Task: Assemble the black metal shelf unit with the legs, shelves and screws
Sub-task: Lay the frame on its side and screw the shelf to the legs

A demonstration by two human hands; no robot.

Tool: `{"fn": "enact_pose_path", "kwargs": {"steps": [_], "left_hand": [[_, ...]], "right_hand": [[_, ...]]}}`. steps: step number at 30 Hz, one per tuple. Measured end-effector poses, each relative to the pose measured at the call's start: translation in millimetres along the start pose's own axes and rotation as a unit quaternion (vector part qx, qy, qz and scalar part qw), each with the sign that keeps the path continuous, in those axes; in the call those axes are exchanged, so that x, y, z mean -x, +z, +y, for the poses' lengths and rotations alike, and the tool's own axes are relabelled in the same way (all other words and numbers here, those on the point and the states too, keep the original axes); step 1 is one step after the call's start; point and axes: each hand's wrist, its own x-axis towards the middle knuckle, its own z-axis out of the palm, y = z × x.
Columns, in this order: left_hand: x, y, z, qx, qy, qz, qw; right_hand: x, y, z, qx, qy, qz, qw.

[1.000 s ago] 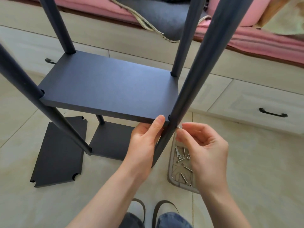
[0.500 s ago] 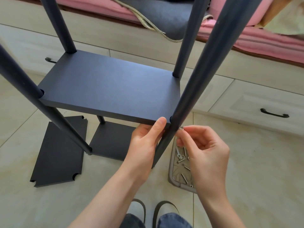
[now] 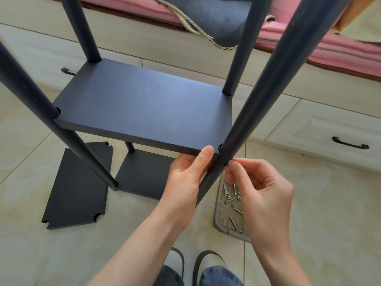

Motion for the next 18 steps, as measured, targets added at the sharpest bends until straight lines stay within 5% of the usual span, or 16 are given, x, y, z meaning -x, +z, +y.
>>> {"fn": "enact_pose_path", "kwargs": {"steps": [18], "left_hand": [[-2.5,-8.1,-7.8,-0.056,0.033,-0.052,0.997]], "right_hand": [[1.6,3.5,2.7,0.039,-0.010,0.023,0.999]]}}
